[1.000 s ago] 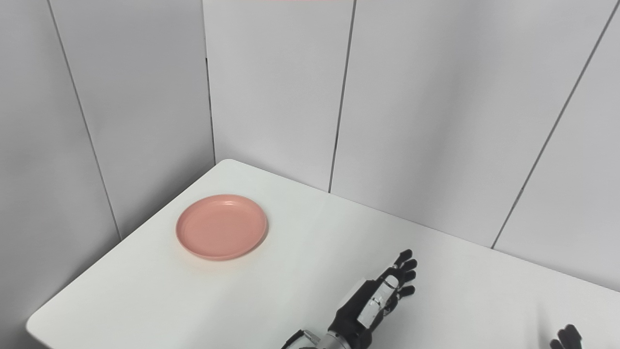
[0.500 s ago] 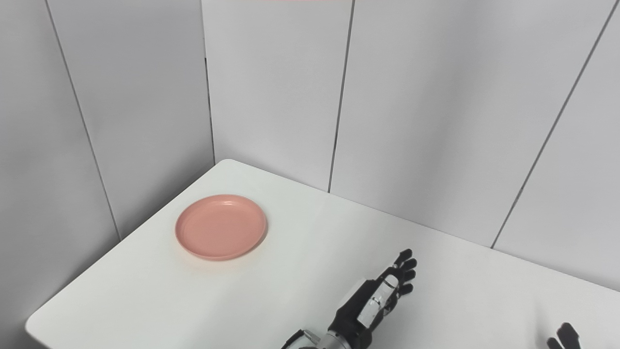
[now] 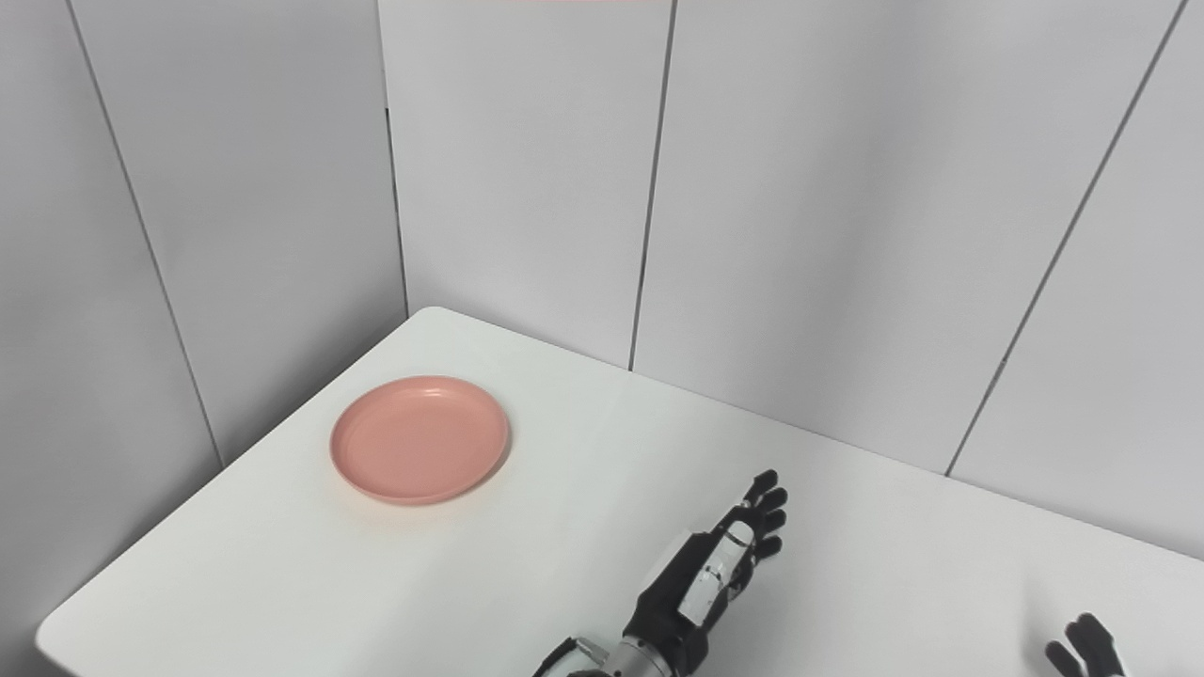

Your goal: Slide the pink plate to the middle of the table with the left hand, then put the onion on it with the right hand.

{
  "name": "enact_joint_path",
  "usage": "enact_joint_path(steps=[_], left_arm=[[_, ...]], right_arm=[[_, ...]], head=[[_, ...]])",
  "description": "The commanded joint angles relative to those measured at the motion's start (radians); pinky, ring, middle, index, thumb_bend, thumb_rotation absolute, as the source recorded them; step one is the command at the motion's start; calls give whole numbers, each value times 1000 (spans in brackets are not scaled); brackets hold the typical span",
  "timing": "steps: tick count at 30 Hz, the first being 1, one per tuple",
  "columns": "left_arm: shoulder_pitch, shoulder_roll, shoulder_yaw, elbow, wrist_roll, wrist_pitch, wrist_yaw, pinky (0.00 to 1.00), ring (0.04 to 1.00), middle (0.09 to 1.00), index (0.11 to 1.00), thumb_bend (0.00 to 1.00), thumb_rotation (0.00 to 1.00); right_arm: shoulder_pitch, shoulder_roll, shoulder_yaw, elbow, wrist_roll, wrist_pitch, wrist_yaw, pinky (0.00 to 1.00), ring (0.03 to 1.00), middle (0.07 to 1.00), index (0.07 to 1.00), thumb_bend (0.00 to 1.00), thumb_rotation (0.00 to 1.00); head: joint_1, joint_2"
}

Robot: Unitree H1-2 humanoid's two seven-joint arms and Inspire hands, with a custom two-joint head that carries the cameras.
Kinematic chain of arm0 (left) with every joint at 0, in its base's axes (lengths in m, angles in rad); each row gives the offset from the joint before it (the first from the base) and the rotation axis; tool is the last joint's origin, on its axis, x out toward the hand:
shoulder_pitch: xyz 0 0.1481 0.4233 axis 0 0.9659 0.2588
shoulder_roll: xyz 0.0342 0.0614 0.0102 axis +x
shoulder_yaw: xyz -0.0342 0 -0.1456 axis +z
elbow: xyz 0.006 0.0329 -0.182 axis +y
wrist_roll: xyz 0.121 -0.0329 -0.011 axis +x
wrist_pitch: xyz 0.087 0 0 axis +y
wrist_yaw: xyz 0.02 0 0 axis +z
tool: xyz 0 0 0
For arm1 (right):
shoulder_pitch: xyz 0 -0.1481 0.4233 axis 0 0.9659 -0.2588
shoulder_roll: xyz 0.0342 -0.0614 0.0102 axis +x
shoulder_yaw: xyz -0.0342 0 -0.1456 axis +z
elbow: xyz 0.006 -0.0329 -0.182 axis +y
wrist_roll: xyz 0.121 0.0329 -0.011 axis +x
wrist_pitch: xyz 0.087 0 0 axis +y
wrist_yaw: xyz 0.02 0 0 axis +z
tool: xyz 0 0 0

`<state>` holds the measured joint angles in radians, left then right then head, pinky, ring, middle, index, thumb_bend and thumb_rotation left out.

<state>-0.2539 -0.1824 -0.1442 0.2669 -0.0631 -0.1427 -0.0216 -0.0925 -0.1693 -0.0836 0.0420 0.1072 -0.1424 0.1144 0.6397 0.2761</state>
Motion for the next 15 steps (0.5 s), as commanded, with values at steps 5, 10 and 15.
enact_joint_path(steps=[5,10,15], left_arm=[[32,-1,-2,-51,29,29,12,977,1000,1000,1000,471,1000],[11,12,7,-121,38,85,12,998,1000,1000,1000,462,1000],[-20,25,29,-166,19,102,2,1000,1000,1000,1000,448,1000]], right_arm=[[47,19,2,68,4,-27,-2,1000,910,931,920,459,998],[51,22,3,57,5,-13,-1,1000,897,922,904,410,999],[48,24,5,59,-2,-13,-5,1000,892,919,897,411,997]], head=[[-4,-5],[-4,-5],[-14,-2]])
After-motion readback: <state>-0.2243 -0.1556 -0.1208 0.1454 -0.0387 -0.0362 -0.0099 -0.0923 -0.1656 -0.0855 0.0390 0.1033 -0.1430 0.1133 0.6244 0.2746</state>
